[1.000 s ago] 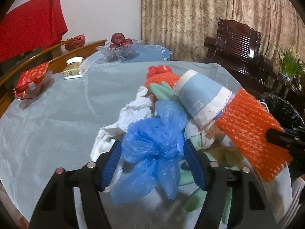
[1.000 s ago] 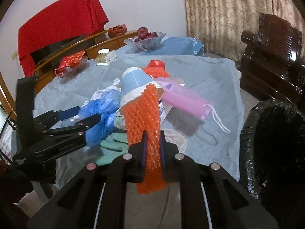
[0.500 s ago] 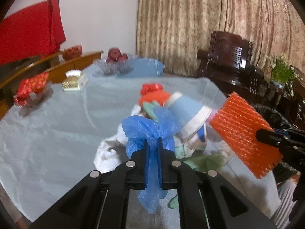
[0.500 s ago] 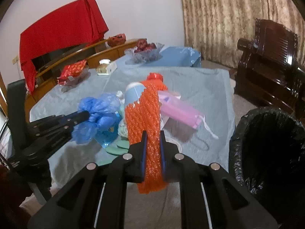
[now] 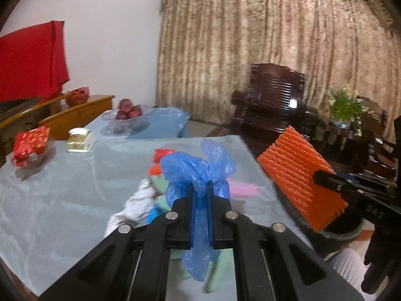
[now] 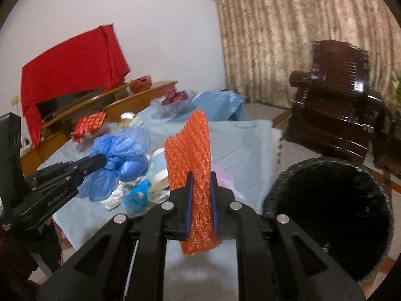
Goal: Collect trash
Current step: 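Carry both items over the bin and open both tools to drop them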
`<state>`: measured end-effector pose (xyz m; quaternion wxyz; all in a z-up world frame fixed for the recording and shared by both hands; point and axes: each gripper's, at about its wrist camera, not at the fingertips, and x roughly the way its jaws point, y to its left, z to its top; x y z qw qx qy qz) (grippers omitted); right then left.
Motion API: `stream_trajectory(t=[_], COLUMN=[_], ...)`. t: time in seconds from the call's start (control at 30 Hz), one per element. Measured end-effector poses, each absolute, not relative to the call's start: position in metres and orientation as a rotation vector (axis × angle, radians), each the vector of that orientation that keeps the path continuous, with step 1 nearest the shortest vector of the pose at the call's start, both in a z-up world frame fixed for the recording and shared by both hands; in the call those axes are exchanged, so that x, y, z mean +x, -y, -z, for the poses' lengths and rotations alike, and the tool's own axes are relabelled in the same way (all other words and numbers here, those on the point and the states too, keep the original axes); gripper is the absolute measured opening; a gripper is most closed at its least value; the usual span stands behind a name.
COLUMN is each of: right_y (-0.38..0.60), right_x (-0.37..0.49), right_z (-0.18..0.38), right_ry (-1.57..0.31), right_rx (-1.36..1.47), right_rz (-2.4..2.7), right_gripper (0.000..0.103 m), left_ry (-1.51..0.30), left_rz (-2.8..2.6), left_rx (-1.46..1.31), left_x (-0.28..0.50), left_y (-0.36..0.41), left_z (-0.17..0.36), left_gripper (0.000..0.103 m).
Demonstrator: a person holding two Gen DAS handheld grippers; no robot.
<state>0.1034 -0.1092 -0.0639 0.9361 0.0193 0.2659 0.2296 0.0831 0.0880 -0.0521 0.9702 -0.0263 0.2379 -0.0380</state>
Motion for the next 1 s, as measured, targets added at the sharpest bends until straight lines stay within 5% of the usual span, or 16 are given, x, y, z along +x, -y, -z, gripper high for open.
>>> stream_trajectory(t=[0.77, 0.93, 1.0], right_y=[0.298, 0.314, 0.319], right_x=[0.135, 0.144, 0.146], right_z=[0.113, 0.132, 0.138], right_ry=[-0.607, -0.637, -0.656], right_rx=[0.119, 0.135, 0.127], right_rz=[-0.041, 0.004, 0.019], right_gripper=[0.011, 0.015, 0.022], left_ry=[-0.548, -0.606, -0.634], left_rz=[0.445, 0.476, 0.487], left_rx=[-0.003, 0.009, 0.000], left_x=[0.167, 0.186, 0.192], left_y=[0.123, 0.149, 0.152], left_z=[0.076, 0.094, 0.100], left_gripper=[0.007, 0.008, 0.016])
